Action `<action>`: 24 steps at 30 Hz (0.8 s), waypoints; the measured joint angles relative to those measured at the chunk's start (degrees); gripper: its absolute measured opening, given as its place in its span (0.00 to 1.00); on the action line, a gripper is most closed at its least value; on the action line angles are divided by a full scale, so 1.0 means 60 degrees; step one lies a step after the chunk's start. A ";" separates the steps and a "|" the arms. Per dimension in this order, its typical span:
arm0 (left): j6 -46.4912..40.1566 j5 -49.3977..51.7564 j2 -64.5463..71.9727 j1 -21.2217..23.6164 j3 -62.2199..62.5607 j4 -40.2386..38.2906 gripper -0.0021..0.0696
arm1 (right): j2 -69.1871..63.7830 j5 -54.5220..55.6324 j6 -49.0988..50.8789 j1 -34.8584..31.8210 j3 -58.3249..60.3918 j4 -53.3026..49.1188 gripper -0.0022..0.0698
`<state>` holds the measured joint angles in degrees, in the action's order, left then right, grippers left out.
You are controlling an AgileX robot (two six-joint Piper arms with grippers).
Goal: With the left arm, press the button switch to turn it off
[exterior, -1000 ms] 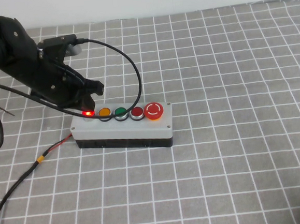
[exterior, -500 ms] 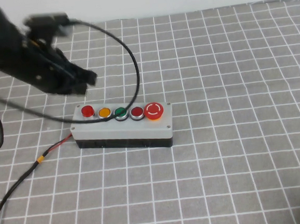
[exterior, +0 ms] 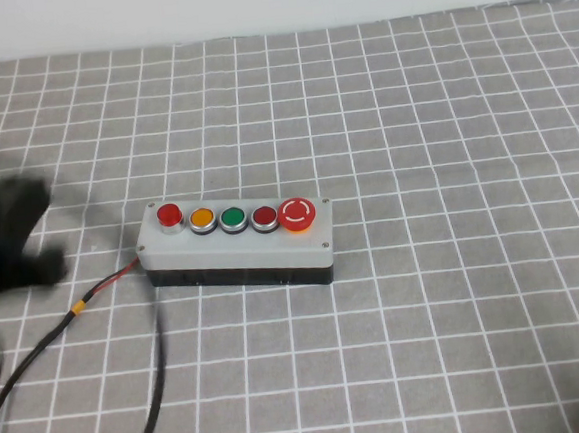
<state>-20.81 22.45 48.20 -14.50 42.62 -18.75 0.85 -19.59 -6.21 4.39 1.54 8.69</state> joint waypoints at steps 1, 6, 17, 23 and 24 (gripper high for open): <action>0.0000 -0.0244 -0.0592 0.0000 -0.0493 0.0000 0.02 | 0.0000 0.0000 0.0000 0.0000 0.0000 0.0000 0.01; 0.0055 -0.1106 -0.3227 0.0000 -0.2337 0.0000 0.02 | 0.0000 0.0000 0.0000 0.0000 0.0000 0.0000 0.01; 0.0097 -0.0904 -0.4994 0.0000 -0.3183 0.0000 0.02 | 0.0000 0.0000 0.0000 0.0000 0.0000 0.0000 0.00; 0.0097 -0.0466 -0.5023 0.0000 -0.3183 0.0000 0.02 | 0.0000 0.0000 0.0000 0.0000 0.0000 0.0000 0.01; 0.0048 -0.0446 -0.5023 0.0000 -0.3183 0.0019 0.02 | 0.0000 0.0000 0.0000 0.0000 0.0000 0.0000 0.01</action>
<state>-20.52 19.78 18.06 -14.50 23.52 -18.64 0.85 -19.59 -6.21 4.39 1.54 8.69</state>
